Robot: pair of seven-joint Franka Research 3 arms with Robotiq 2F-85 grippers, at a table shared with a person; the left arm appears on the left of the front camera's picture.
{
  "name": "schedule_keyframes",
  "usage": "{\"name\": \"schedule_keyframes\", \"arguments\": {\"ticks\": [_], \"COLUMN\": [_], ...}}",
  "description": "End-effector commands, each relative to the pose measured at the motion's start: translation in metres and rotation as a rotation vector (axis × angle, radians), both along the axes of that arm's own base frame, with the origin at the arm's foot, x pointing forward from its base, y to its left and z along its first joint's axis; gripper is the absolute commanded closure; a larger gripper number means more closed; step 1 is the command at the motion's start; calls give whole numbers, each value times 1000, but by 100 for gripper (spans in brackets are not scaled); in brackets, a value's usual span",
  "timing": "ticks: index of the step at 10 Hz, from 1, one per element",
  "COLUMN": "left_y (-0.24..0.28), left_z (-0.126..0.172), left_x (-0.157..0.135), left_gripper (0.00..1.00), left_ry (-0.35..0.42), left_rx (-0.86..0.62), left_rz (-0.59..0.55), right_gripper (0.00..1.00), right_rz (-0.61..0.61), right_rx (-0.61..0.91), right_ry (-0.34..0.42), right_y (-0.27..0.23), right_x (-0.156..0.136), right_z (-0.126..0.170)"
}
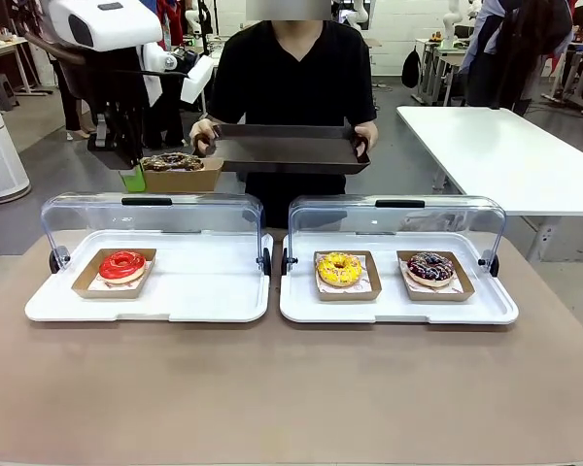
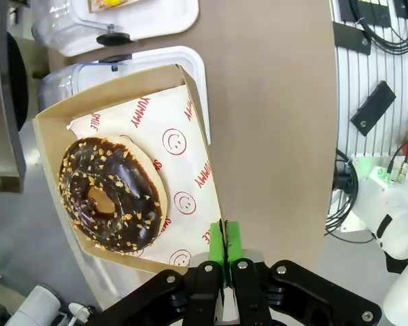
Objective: Provide the desired donut to the person.
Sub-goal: Pick up and lift the Paper togo box containing the Donut pointed at by the person, then place the picked Paper togo box onto the Handle tray extended by the person.
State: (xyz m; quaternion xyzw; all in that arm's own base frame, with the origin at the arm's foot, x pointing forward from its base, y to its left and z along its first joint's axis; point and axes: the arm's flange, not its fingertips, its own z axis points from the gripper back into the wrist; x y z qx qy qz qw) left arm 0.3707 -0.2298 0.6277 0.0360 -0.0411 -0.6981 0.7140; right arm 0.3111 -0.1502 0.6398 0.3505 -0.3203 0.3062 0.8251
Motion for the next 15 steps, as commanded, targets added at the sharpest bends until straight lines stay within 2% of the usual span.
{"name": "schedule_keyframes", "arguments": {"ticks": [1,2,10,11,12,15], "left_y": [4,0,0,-1,-3,-10], "left_z": [-12,0,-2,12,22,37], "left_x": [11,0,3,20,41,104], "left_gripper": [100,100,99,99,99,99], "left_ry": [1,0,3,42,42,1], "left_rx": [-2,0,-5,-39,-48,-79], "left_rz": [14,0,-2,-53,-90,-140], "right_gripper": [0,0,0,0,0,0], "right_rz": [9,9,9,9,9,9], "right_rx": [11,11,11,11,11,11], "right_ry": [-6,-6,-6,-6,-6,-6], "right_y": [1,1,1,1,1,1], "right_x": [0,0,0,0,0,0], "right_z": [0,0,0,0,0,0]}}
